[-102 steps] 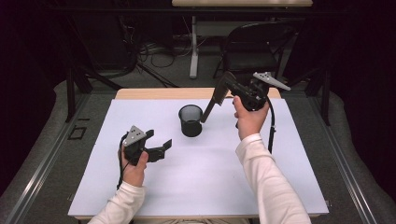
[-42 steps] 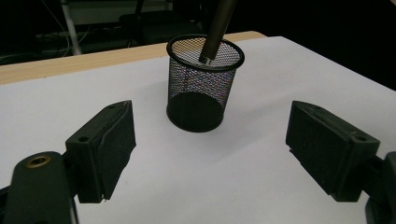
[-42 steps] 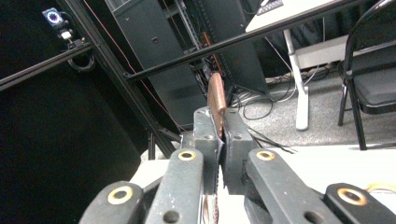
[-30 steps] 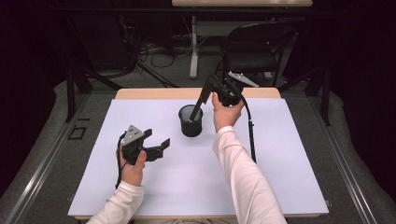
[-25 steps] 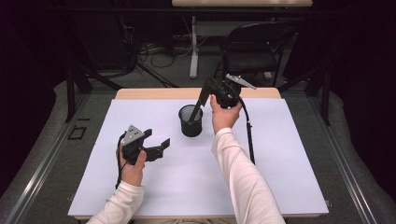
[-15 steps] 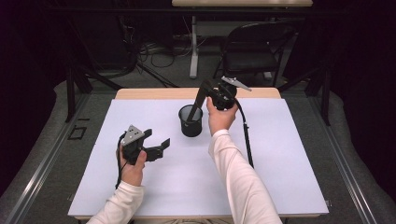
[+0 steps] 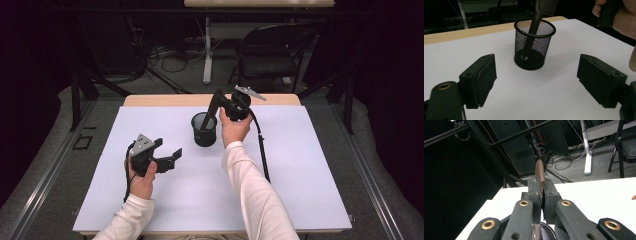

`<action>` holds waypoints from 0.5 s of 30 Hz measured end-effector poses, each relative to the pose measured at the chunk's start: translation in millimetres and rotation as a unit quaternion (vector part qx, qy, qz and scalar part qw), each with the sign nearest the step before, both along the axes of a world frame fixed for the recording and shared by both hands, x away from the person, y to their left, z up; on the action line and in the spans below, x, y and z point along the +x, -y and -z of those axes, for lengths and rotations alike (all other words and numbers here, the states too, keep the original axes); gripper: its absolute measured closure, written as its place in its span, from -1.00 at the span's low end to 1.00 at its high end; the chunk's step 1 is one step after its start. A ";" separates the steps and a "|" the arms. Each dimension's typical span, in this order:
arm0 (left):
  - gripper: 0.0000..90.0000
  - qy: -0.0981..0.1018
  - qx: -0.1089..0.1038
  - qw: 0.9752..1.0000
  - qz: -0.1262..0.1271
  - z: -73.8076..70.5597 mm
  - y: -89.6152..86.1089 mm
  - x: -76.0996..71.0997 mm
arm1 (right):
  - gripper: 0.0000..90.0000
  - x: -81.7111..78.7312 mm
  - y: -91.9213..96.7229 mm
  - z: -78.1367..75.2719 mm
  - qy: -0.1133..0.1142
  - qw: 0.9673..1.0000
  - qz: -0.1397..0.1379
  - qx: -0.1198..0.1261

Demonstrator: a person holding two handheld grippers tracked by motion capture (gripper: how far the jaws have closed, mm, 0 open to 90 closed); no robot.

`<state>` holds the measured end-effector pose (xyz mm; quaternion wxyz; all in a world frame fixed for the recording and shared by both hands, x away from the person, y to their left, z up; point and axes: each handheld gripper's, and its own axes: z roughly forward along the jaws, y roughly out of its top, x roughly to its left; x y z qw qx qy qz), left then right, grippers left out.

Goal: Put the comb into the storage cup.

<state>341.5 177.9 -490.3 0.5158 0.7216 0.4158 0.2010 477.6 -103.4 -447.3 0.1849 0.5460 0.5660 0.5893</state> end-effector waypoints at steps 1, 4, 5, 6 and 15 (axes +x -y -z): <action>-0.64 0.000 0.001 1.000 -0.001 0.0 0.0 0.0 | 0.94 0.2 0.1 0.9 -0.001 1.000 0.000 0.000; -0.64 0.000 0.000 1.000 0.000 0.0 -0.1 0.0 | 0.94 0.5 0.1 3.6 -0.005 1.000 0.000 0.003; -0.64 0.000 0.000 1.000 0.000 0.0 -0.1 0.0 | 0.94 0.9 -0.1 4.9 -0.005 1.000 -0.001 0.003; -0.64 0.000 0.001 1.000 -0.002 -0.1 -0.2 0.0 | 0.94 0.8 -0.2 5.1 -0.005 1.000 -0.001 0.005; -0.64 0.000 -0.001 1.000 -0.002 -0.1 -1.9 -0.2 | 0.94 1.2 -1.7 6.3 -0.008 1.000 -0.005 0.011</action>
